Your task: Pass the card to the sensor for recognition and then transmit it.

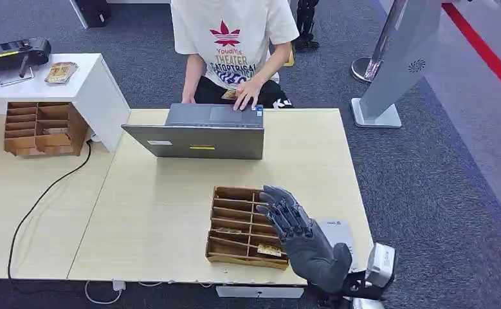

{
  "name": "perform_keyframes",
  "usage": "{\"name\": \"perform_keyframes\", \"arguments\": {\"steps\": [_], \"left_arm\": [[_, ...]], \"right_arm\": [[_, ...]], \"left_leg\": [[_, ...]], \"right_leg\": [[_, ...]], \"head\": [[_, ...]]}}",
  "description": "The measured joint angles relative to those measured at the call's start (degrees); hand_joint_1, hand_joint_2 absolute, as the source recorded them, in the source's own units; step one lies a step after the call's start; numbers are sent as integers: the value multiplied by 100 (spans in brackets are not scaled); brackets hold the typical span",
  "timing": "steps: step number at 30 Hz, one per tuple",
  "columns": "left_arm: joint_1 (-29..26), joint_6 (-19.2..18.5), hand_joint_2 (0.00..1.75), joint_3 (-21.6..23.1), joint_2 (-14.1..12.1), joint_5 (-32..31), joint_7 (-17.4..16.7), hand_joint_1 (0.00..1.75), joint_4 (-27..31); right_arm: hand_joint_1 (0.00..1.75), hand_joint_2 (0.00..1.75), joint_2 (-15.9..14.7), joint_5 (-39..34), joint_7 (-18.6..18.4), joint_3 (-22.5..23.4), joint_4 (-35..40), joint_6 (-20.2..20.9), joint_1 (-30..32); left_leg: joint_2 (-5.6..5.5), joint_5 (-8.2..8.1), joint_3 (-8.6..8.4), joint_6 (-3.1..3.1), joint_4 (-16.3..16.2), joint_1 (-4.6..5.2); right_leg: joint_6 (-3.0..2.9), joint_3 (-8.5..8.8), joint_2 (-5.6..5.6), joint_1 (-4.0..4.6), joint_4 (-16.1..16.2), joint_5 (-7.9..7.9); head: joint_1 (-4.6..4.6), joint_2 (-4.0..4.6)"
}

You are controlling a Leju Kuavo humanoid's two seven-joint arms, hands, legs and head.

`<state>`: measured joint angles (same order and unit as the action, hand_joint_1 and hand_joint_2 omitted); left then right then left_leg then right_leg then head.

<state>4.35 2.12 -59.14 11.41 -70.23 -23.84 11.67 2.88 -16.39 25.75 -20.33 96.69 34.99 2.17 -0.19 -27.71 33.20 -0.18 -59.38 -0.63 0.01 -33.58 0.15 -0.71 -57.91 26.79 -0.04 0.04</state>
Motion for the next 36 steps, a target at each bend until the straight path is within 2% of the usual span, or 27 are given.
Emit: {"name": "perform_keyframes", "arguments": {"steps": [17, 36], "left_arm": [[-13, -262, 0, 153, 26, -216, -90, 0, 0], [-15, -210, 0, 459, 28, -566, -66, 0, 0]], "right_arm": [[0, 0, -46, 22, 7, 70, 83, -2, 28], [0, 0, -129, 79, 83, 79, 195, -31, 165]], "left_leg": [[-1, 0, 0, 0, -1, 0], [-1, 0, 0, 0, -1, 1]], "right_leg": [[1, 1, 0, 0, 0, 0], [1, 1, -1, 0, 0, 0]], "head": [[-2, 0], [-2, 0]]}}
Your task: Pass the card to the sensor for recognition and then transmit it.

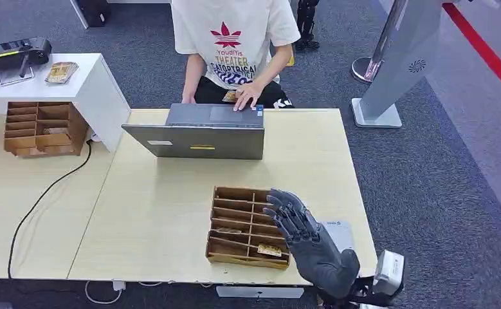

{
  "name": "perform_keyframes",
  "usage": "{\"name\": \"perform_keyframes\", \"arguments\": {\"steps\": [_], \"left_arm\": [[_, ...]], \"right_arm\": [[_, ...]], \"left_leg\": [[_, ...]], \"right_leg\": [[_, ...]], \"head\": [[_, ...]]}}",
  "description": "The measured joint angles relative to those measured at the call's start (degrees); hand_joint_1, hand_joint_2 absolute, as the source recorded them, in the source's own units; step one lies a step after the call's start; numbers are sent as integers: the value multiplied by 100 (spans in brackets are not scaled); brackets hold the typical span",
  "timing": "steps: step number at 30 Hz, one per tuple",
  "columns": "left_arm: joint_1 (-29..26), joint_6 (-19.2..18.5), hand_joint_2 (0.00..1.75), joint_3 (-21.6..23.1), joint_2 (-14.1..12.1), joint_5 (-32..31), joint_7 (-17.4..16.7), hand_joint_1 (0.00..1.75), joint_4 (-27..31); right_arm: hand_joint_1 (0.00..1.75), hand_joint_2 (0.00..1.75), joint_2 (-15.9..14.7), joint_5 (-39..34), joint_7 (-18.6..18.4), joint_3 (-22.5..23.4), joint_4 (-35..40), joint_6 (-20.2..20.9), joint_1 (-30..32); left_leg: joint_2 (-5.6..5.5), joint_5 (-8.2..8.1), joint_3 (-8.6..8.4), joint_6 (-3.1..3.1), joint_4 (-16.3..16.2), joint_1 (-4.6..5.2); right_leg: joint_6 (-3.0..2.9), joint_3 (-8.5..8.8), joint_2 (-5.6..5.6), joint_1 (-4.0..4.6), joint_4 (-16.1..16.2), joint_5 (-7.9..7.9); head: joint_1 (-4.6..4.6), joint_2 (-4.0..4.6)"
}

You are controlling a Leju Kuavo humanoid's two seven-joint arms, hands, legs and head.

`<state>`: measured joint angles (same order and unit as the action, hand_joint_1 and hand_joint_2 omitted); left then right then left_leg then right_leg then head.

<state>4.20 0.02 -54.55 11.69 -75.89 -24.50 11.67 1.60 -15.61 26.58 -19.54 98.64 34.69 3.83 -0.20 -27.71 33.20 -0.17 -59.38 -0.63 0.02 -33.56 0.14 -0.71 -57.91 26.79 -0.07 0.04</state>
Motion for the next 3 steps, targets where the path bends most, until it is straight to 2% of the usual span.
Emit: {"name": "perform_keyframes", "arguments": {"steps": [3], "left_arm": [[0, 11, 0, 30, 0, -24, 41, 0, 0]], "right_arm": [[0, 0, -2, 0, 0, 2, 0, 2, 1]], "left_leg": [[0, 0, 0, 0, 0, 0]], "right_leg": [[0, 0, 0, 0, 0, 0]], "head": [[2, 0]]}}
